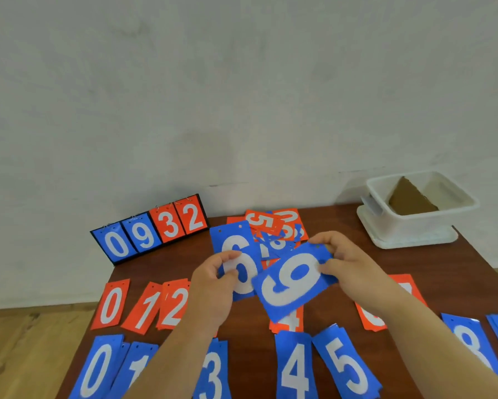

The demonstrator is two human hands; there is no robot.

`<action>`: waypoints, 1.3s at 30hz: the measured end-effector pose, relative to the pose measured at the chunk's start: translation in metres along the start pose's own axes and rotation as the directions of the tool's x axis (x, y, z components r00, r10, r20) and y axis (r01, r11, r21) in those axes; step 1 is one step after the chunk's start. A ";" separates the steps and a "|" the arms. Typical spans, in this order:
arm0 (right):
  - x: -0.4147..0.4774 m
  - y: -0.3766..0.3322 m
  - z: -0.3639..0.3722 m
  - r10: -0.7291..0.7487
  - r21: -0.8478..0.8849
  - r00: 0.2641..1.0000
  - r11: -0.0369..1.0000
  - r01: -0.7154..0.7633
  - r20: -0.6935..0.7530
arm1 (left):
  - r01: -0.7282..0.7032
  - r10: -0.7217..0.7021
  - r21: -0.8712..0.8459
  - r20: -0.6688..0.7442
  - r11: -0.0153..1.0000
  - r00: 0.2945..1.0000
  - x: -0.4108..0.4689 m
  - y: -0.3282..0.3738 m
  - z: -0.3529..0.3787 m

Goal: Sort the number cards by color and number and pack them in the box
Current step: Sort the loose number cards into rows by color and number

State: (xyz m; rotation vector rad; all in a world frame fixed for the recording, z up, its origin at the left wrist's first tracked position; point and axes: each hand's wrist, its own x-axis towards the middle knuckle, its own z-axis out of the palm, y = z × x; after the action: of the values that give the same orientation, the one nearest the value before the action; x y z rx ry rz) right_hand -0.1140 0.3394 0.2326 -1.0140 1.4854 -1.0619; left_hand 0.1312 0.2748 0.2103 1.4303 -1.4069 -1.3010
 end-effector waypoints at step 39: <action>-0.080 0.136 -0.114 0.240 0.061 0.545 0.944 -0.325 -0.803 | 0.022 -0.148 0.227 0.556 0.974 0.818 0.001 -0.080 0.161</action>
State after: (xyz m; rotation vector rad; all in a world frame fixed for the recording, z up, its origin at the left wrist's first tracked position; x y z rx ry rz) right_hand -0.2248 0.4652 0.1344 -0.2662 2.3659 -1.2863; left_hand -0.0047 0.3083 0.0982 1.2974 -1.9383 -1.7844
